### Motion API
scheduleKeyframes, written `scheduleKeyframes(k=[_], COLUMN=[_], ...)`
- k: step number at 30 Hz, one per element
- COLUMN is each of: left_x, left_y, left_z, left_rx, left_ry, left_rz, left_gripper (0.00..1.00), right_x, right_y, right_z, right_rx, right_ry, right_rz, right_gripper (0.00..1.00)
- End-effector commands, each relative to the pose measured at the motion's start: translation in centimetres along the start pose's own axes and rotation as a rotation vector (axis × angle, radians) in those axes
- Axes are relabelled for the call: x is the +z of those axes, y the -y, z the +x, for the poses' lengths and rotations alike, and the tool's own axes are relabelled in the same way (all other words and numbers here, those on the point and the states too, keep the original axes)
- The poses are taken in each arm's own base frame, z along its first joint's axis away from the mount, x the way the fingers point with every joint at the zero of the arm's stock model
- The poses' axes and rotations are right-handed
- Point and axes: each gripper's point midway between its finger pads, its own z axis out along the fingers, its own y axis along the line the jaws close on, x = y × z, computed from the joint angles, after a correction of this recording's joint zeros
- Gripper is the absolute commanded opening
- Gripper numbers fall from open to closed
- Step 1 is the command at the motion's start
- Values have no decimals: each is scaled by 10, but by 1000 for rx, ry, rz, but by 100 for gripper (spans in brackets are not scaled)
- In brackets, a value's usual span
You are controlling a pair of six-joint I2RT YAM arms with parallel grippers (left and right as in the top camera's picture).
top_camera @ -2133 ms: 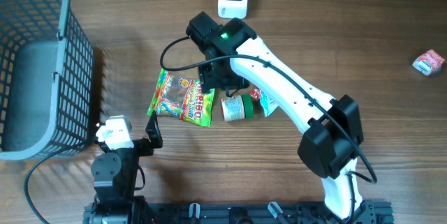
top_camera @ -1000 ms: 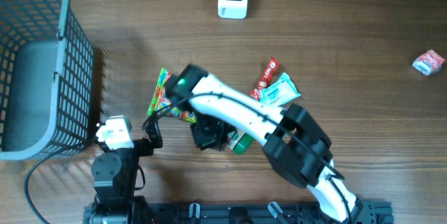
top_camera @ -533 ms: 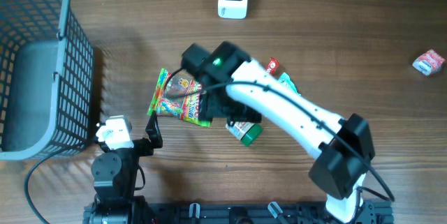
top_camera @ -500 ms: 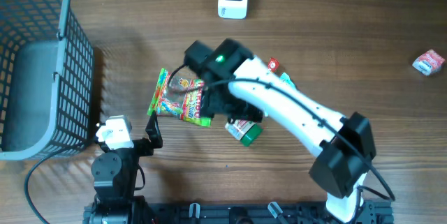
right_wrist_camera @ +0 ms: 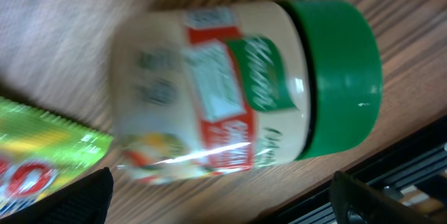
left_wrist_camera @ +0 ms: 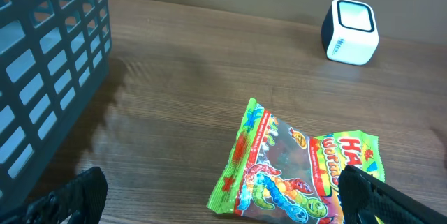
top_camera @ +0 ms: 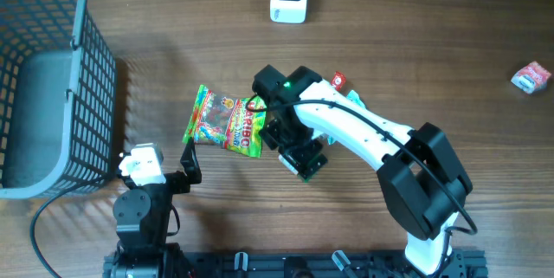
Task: Scan the item barcode
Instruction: 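Lower the right gripper and grasp the green-lidded jar, then lift the jar with the right gripper toward the scanner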
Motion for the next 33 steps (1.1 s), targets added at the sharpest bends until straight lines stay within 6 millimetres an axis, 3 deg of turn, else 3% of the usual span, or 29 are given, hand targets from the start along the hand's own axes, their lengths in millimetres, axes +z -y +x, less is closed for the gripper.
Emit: scheduleKeyframes(k=[1,4,7,10,15,20,23,27,33], left_x=[1,1,1,1,1,1,1,1,1], left_y=[3,3,3,3,3,3,3,3,3], left_z=[4,4,4,4,4,4,4,4,4], left_rx=[24,23,23,23,24,23,24,24,24], left_ry=[-8,-8,-8,-8,-8,-8,-8,-8,-8], left_rz=[18,18,18,18,18,18,18,18,18], left_gripper=[100,100,100,100,100,100,100,100,100], right_x=[17,21,19,16,12,-2,-35,-51,-37], right_y=[19,27,16,2,-11,-55,-92,-103,-122], right_z=[-9,-31,-46,-58,-67,-50,-58,-97,-106], right_rx=[101,102,37,-118,-326,-688,-926,-888,-863], right_ry=[21,142,228,301,361,347,518,777,851], right_rz=[70,89,50,12,2,-130,-187,-122,-200], right_gripper=[100,99,98,83,77,71,69,72,75])
